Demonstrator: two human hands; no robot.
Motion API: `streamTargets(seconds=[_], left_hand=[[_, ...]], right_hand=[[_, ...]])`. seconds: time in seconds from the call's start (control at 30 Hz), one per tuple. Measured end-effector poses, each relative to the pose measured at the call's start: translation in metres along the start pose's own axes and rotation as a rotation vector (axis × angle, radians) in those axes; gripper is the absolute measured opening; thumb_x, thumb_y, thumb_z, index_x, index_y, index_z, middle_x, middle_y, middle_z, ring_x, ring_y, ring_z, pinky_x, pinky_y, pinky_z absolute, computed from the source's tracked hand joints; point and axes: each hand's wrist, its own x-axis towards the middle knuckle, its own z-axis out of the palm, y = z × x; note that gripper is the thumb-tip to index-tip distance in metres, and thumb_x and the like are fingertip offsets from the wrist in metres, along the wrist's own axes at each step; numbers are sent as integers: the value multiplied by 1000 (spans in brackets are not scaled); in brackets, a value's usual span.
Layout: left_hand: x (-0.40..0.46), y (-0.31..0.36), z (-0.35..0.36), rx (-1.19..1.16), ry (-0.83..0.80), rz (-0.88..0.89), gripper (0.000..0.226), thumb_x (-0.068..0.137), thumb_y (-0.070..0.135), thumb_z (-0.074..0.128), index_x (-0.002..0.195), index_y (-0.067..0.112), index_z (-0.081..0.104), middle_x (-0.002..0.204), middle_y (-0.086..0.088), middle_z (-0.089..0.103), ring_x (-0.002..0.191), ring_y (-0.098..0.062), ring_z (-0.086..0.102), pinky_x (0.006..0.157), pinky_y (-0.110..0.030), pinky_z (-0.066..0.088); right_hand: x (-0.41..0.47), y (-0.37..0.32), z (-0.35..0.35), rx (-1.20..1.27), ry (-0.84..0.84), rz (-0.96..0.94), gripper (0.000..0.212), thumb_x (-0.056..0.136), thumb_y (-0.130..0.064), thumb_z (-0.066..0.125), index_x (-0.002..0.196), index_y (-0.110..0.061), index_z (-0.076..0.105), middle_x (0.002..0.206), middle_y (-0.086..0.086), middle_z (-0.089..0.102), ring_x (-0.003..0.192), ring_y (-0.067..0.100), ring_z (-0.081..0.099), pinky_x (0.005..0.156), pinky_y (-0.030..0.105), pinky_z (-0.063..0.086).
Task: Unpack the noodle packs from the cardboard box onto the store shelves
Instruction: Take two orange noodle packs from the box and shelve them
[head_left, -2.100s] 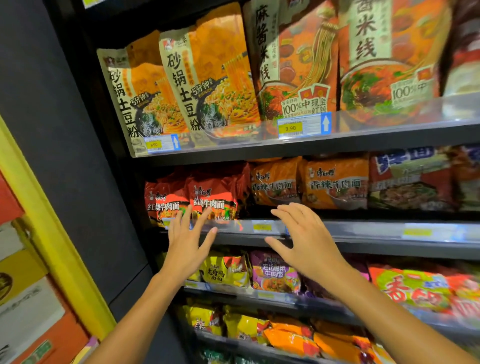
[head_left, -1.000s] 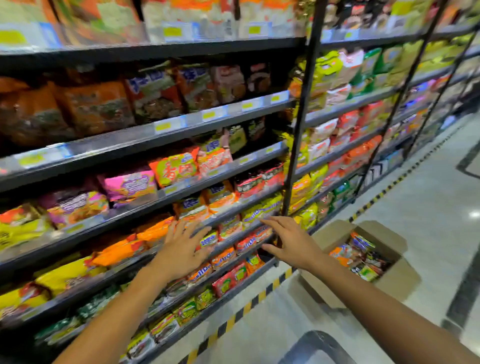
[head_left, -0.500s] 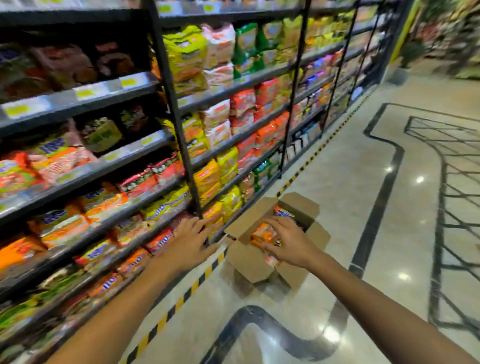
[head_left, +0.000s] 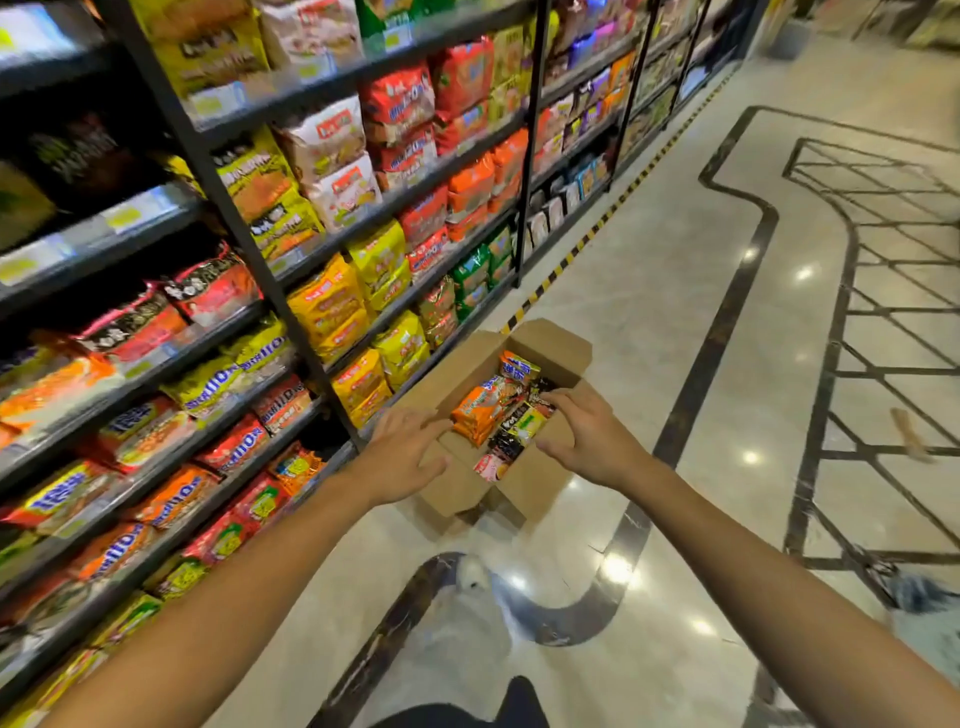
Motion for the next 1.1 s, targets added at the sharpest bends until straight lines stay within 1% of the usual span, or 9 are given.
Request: streamTargets(seconds=[0.1,0.23,0.43,0.6,0.7,0.77,0.87,1.0,1.1], left_hand=[[50,-9,17,-21,-36,-26,86,78,72,12,149,30,35,156,-2,30,144,-27,20,113,-38,8],[126,-25,39,-66,-133,-58,86,78,72,13,149,28,35,156,-3,31,142,-27,24,113,-39,15],[215,-54,43,-139,-187,-168,66,89,55,32,147,24,40,153,-4,36,140,-27,26,115,-43,15],[257,-80,40,-213,-213,-301,85,79,69,17,149,25,35,159,-2,26,146,-25,18,119,-38,8],[277,-87,35,-233,-212,-346,82,81,69,20,149,25,36,160,-1,24,147,-26,16,117,-37,5],[291,-89,33,-263,-206,-368,83,84,77,20,149,27,35,160,-2,23,147,-28,16,116,-38,6],[315,-91,39,-283,-228,-453,62,97,59,34,150,28,32,161,-1,22,147,-26,17,117,-37,12],[343,-90,49,-294,-264,-584,79,87,68,19,152,25,29,162,-1,20,148,-27,16,118,-36,10],[362,-89,59,-358,-244,-669,77,90,67,22,151,21,33,160,-5,27,148,-28,19,118,-36,12]], right_hand=[[32,32,2,7,3,33,67,91,-40,67,149,-18,41,151,7,44,141,26,34,114,34,28],[94,73,9,18,-51,71,66,93,-42,65,149,-17,41,153,9,42,142,27,32,116,36,25],[201,114,1,0,-191,52,67,93,-43,64,149,-14,41,152,9,42,142,27,33,117,36,24],[267,135,-4,-7,-265,22,69,90,-47,65,147,-14,44,149,11,47,138,31,38,114,43,34],[302,149,-1,-8,-325,-1,73,84,-53,61,145,-15,47,145,8,51,134,31,45,109,40,41],[325,156,-1,-7,-360,-19,71,86,-48,65,146,-14,46,147,7,49,135,31,44,110,39,39],[361,172,4,4,-448,-67,66,90,-40,68,146,-12,46,146,11,49,135,32,42,112,40,36],[419,200,18,40,-570,-84,63,88,-39,70,143,-16,50,142,11,53,132,32,45,110,39,38],[464,220,24,74,-669,-89,64,87,-41,70,142,-17,50,142,10,53,136,31,43,112,40,38]])
